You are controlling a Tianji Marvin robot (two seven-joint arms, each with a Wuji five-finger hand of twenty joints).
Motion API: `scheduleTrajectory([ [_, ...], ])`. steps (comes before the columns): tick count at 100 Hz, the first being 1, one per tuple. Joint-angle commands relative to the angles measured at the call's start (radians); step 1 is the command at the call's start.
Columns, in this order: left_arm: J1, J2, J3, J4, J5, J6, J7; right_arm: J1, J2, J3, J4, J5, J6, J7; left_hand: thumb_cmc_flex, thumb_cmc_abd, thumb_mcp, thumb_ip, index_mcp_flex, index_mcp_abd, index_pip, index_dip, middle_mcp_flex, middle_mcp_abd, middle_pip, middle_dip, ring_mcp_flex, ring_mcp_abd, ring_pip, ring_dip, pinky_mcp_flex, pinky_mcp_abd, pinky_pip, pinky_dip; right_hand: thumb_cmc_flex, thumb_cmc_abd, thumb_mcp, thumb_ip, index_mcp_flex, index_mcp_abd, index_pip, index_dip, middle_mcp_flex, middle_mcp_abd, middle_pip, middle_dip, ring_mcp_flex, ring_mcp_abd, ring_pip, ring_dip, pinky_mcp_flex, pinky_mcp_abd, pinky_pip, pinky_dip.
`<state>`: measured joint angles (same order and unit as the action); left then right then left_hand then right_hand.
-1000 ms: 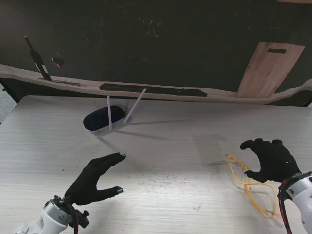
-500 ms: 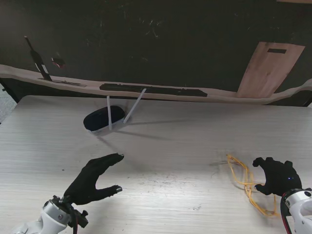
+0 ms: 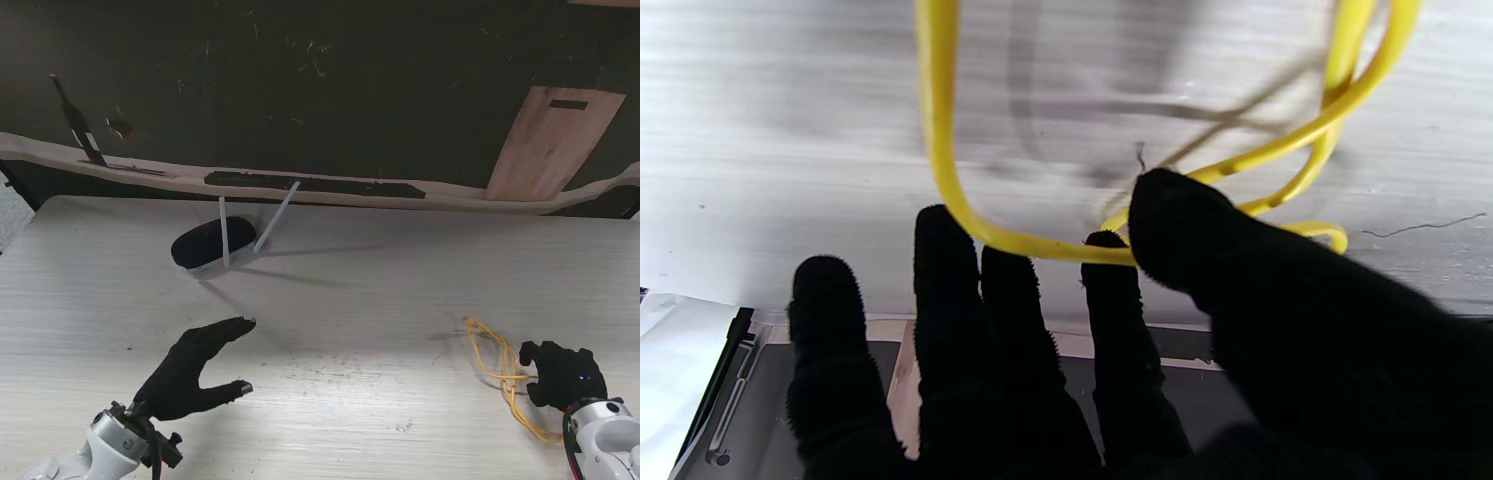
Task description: Untangle the Ethernet cable and plug it into the router
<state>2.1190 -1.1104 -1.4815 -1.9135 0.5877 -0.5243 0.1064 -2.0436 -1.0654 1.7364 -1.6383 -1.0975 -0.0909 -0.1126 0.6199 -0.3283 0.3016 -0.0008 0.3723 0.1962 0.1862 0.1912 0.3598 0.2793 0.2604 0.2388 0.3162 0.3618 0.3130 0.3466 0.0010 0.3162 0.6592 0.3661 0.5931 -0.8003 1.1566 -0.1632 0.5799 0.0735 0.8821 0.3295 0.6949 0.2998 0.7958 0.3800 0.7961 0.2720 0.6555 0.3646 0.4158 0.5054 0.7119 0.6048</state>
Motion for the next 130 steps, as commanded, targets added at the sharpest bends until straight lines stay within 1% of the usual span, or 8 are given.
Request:
scheduleTrajectory([
  [1,0.007,0.001,0.003,-0.009,-0.003,0.007,-0.019,0.006,-0.004,-0.017,0.020,0.007,0.010,0.007,-0.019,0.020,-0.017,-0.003,0.009,-0.011,0.005,-0.005,0.015,-0.011,0.001,-0.004,0.019,0.005,0.010,0.014,-0.005,0.013,-0.009,0.016,0.047,0.029,0.027,0.005,0.044,-0.003,0.018,-0.002,0.036,-0.016,0.019,0.019,0.037,0.020,0.031,0.017,0.003,0.016,0.085,-0.028],
  [14,0.008,0.001,0.003,-0.011,-0.006,0.010,-0.022,0.031,-0.006,-0.050,0.058,0.030,0.034,-0.020,-0.020,0.025,-0.019,-0.002,0.011,-0.011,0.005,-0.005,0.017,-0.010,0.001,-0.004,0.020,0.006,0.011,0.014,-0.005,0.014,-0.008,0.016,0.131,0.065,-0.006,-0.096,0.063,-0.011,0.150,-0.178,0.115,-0.006,0.043,0.019,0.109,0.034,0.102,0.034,0.015,0.025,0.283,-0.112],
  [27,0.007,0.001,0.003,-0.012,-0.010,0.012,-0.026,0.050,-0.013,-0.072,0.084,0.078,0.047,-0.043,-0.020,0.029,-0.021,-0.001,0.012,-0.011,0.006,-0.005,0.020,-0.010,0.002,-0.003,0.020,0.006,0.011,0.014,-0.005,0.014,-0.007,0.017,0.236,0.171,-0.035,-0.086,0.147,-0.009,0.255,-0.246,0.260,0.025,0.085,-0.015,0.234,0.066,0.229,0.056,0.108,0.054,0.458,-0.137],
  [41,0.004,0.003,0.008,-0.013,-0.017,0.020,-0.035,0.053,-0.021,-0.072,0.081,0.139,0.045,-0.038,-0.020,0.034,-0.022,0.000,0.015,-0.010,0.007,-0.005,0.022,-0.009,0.002,-0.003,0.021,0.006,0.013,0.015,-0.005,0.013,-0.007,0.017,0.255,0.187,-0.016,-0.089,0.195,-0.012,0.256,-0.227,0.347,0.086,0.213,0.034,0.378,0.084,0.485,0.108,0.290,0.073,0.693,-0.109],
  [59,-0.005,0.006,0.019,-0.013,-0.026,0.039,-0.051,0.050,-0.033,-0.055,0.052,0.208,0.005,-0.046,-0.019,0.042,-0.024,0.002,0.015,-0.010,0.007,-0.006,0.021,-0.008,0.002,-0.003,0.020,0.010,0.013,0.015,-0.007,0.014,-0.008,0.018,0.236,0.231,-0.075,-0.084,0.172,0.016,0.249,-0.235,0.445,0.158,0.371,0.182,0.505,-0.104,1.000,0.212,0.665,0.024,1.047,-0.067],
  [73,-0.008,0.008,0.024,-0.015,-0.025,0.055,-0.062,0.053,-0.044,-0.050,0.021,0.257,-0.036,-0.072,-0.020,0.049,-0.027,0.003,0.014,-0.010,0.006,-0.006,0.022,-0.005,0.001,-0.003,0.018,0.010,0.013,0.015,-0.008,0.013,-0.008,0.018,0.168,0.218,-0.075,-0.096,0.180,0.078,0.280,-0.253,0.583,0.138,0.474,0.228,0.509,-0.188,1.121,0.350,0.754,-0.126,1.289,-0.028],
  [98,-0.016,0.009,0.033,-0.008,-0.040,0.061,-0.069,0.066,-0.054,-0.052,-0.071,0.341,-0.161,-0.065,-0.018,0.059,-0.031,0.008,0.020,-0.009,0.008,-0.006,0.026,-0.005,0.003,-0.002,0.020,0.013,0.016,0.016,-0.008,0.014,-0.006,0.019,0.072,0.227,-0.075,-0.114,0.230,0.087,0.347,-0.193,0.691,0.073,0.527,0.198,0.511,-0.193,1.134,0.460,0.768,-0.191,1.377,0.042],
  [130,-0.026,0.011,0.048,-0.006,-0.053,0.074,-0.084,0.133,-0.075,-0.161,-0.193,0.601,-0.243,-0.038,-0.010,0.056,-0.024,0.012,0.031,-0.008,0.016,-0.004,0.031,-0.006,0.007,0.000,0.024,0.012,0.021,0.018,-0.008,0.014,-0.001,0.022,-0.009,0.232,-0.064,-0.122,0.290,0.087,0.351,-0.127,0.720,0.088,0.528,0.177,0.510,-0.180,1.134,0.484,0.770,-0.183,1.382,0.072],
])
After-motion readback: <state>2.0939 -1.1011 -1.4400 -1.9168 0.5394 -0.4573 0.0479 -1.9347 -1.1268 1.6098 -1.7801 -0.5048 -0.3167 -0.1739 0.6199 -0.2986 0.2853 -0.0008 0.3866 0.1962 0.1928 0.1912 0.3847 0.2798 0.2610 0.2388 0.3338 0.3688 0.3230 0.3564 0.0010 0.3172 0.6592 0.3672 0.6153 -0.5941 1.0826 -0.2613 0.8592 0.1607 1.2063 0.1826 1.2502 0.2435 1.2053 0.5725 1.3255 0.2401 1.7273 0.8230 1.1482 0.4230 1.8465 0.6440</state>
